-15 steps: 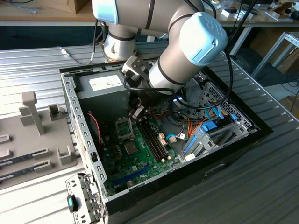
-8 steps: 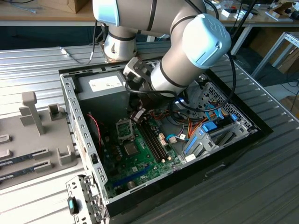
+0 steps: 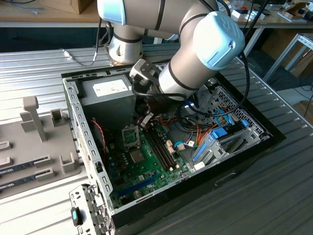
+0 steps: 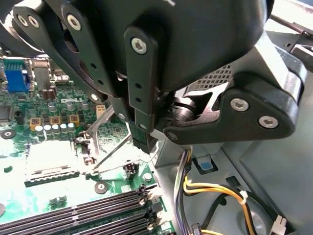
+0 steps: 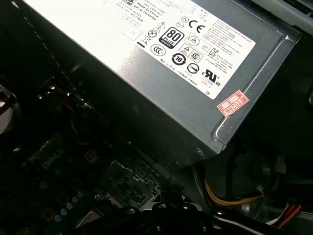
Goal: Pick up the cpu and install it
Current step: 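Close the cpu cover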
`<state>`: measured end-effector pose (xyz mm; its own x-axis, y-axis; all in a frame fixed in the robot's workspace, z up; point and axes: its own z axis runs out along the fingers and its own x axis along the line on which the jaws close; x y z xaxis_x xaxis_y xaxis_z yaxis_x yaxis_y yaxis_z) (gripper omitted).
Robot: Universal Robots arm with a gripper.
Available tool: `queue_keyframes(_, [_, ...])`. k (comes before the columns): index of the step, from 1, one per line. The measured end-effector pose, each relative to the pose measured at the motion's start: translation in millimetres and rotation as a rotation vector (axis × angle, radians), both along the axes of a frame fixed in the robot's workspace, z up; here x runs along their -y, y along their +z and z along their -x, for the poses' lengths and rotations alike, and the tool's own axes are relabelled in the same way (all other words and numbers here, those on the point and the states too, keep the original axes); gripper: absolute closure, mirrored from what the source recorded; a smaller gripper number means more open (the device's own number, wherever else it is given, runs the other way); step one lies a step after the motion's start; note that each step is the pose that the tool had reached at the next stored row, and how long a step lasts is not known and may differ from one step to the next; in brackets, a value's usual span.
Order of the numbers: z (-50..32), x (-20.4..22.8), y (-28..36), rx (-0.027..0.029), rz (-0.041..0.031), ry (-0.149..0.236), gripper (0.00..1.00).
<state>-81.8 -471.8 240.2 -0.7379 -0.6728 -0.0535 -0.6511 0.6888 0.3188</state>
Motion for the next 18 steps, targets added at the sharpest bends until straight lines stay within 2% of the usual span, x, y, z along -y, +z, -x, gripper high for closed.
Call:
queue_keyframes(8, [0.0, 3.4, 2.3, 0.0000, 0.0001, 0.000, 0.89])
queue_keyframes(18, [0.0, 10.9, 6.1, 0.0000, 0.0002, 0.000, 0.89])
